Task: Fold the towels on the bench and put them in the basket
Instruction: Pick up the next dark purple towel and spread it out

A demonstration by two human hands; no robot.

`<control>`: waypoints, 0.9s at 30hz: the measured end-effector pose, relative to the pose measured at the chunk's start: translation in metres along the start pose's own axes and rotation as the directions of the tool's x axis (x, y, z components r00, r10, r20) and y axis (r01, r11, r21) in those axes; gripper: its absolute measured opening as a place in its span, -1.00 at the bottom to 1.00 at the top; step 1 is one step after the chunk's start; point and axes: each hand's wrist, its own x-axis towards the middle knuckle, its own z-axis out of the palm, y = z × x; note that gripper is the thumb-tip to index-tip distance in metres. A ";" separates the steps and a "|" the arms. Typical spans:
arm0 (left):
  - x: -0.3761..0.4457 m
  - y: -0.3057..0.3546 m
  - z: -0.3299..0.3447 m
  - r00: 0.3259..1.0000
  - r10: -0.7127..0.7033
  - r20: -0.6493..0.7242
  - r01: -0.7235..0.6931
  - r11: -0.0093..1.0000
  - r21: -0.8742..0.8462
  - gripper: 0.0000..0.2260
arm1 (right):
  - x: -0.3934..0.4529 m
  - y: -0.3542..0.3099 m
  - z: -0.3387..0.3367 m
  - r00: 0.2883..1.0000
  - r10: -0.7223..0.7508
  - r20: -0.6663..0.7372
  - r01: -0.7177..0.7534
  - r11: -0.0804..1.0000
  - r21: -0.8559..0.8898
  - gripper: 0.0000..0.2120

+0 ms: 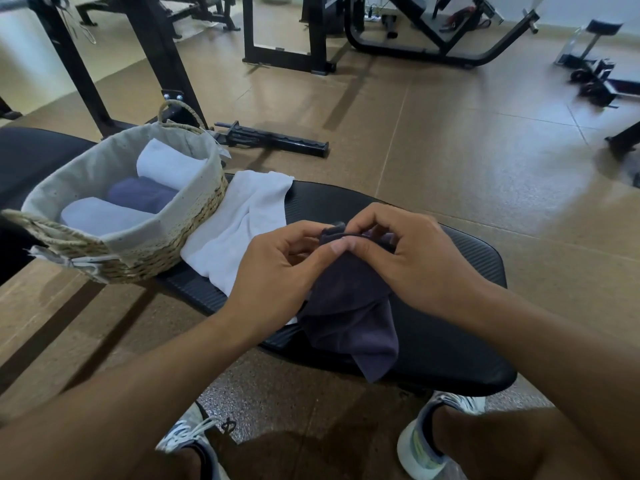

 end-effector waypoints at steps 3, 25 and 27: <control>0.000 0.002 0.000 0.999 -0.002 -0.044 0.002 1.000 0.021 -0.87 | -0.001 0.000 0.000 0.999 -0.032 -0.015 0.031 0.999 -0.029 -0.95; -0.001 0.005 -0.003 1.000 -0.009 -0.009 0.008 1.000 -0.014 -0.52 | -0.003 -0.003 0.001 0.998 -0.038 -0.055 0.037 0.999 -0.010 -0.98; -0.002 0.004 -0.003 1.000 -0.010 -0.003 0.010 1.000 -0.024 -0.61 | -0.004 -0.002 0.001 0.997 -0.037 -0.061 0.037 0.999 -0.012 -0.97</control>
